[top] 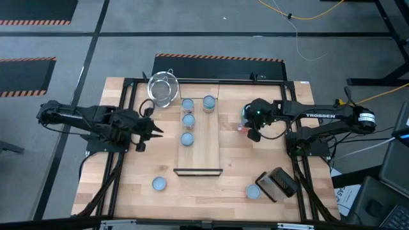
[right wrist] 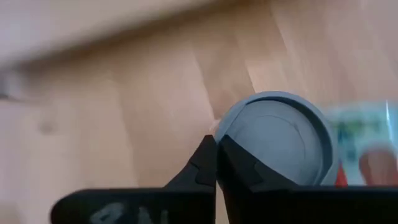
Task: Pick and place cans onto a shelf
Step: Put the canned mixed fruit on the shelf
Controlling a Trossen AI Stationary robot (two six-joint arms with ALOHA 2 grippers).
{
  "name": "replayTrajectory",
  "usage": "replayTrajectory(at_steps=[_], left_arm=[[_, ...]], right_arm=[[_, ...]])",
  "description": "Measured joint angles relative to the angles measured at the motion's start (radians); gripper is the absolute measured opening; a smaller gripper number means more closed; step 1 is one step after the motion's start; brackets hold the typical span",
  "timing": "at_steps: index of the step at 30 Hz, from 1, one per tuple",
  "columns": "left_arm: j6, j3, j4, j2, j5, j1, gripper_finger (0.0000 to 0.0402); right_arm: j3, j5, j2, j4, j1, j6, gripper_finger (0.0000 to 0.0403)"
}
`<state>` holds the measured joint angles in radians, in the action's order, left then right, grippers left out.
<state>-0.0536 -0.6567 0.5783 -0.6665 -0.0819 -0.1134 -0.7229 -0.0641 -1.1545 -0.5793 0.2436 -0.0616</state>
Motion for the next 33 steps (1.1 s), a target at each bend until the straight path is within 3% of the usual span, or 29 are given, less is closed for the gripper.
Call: replayTrajectory(at_steps=[6,13,18,25,33], left_arm=[[0.000,0.223,-0.225,0.109,-0.005,-0.028,0.0069],[0.000,0.391,-0.463,0.128,-0.010,-0.027,0.0070],[0.000,0.444,-0.539,0.128,-0.013,-0.027,0.0070],[-0.001,0.446,-0.547,0.128,-0.014,-0.027,0.0070],[-0.002,0.446,-0.547,0.128,-0.014,-0.027,0.0070]], right_arm=[[-0.144,-0.044,0.001,-0.002,0.000,0.073,0.0008],[-0.344,-0.046,-0.027,-0.006,0.000,0.174,0.0008],[-0.523,-0.050,-0.120,-0.054,-0.001,0.249,0.0008],[-0.745,-0.146,-0.307,-0.130,-0.012,0.357,0.0008],[-0.866,-0.211,-0.502,-0.221,-0.033,0.465,0.0009]])
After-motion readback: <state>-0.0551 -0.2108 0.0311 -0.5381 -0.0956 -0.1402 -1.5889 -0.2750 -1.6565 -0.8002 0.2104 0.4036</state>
